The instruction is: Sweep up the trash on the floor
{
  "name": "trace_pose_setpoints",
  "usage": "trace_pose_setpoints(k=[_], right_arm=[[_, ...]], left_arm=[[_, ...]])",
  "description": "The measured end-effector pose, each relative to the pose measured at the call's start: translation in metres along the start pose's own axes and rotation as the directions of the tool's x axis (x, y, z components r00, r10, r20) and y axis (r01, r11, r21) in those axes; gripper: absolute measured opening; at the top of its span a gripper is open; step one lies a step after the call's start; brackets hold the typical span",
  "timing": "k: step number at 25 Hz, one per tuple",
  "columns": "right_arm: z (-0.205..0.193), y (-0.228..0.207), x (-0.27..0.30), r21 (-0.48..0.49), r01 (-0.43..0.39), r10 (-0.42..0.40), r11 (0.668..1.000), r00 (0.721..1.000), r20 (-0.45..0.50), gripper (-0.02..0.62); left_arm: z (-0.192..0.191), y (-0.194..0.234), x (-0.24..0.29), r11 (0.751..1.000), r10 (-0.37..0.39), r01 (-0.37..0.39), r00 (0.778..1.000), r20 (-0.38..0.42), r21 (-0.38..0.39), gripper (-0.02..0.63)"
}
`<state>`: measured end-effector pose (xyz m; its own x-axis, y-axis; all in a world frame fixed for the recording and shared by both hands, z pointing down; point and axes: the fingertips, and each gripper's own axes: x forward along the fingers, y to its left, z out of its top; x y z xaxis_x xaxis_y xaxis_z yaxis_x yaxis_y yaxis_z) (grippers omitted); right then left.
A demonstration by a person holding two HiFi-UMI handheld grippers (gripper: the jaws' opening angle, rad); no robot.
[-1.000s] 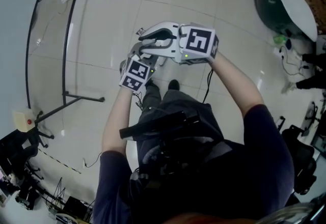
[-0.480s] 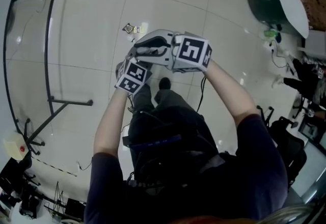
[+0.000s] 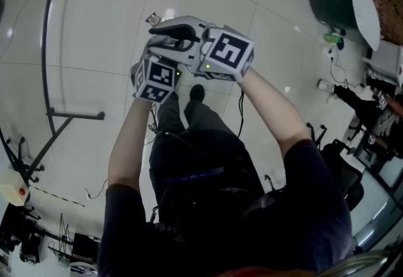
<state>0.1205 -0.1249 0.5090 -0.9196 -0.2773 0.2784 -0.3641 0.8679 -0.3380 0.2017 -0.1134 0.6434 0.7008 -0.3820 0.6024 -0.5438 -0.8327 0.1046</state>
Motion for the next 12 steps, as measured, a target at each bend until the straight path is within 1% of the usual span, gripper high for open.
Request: trace_pose_setpoints(k=[3, 5, 7, 10, 12], right_arm=[[0.008, -0.012, 0.021, 0.008, 0.021, -0.021, 1.0, 1.0, 0.005, 0.129], [0.017, -0.023, 0.037, 0.03, 0.039, -0.039, 0.999, 0.999, 0.026, 0.129], [0.023, -0.033, 0.051, 0.036, 0.046, -0.047, 0.998, 0.999, 0.025, 0.13], [0.029, -0.044, 0.069, 0.023, 0.057, -0.057, 0.998, 0.998, 0.01, 0.13], [0.034, -0.049, 0.076, 0.027, 0.086, -0.087, 0.996, 0.996, 0.029, 0.13]], left_arm=[[-0.002, 0.025, -0.005, 1.0, 0.013, -0.013, 1.0, -0.017, -0.004, 0.087], [-0.005, 0.045, -0.009, 1.0, 0.022, -0.022, 0.999, -0.037, 0.014, 0.091], [-0.005, 0.063, -0.009, 0.999, 0.026, -0.024, 0.998, -0.052, 0.025, 0.092], [-0.007, 0.082, -0.01, 0.999, 0.021, -0.019, 0.997, -0.071, 0.026, 0.095], [-0.008, 0.089, -0.012, 1.0, 0.017, -0.016, 0.997, -0.081, 0.016, 0.097]])
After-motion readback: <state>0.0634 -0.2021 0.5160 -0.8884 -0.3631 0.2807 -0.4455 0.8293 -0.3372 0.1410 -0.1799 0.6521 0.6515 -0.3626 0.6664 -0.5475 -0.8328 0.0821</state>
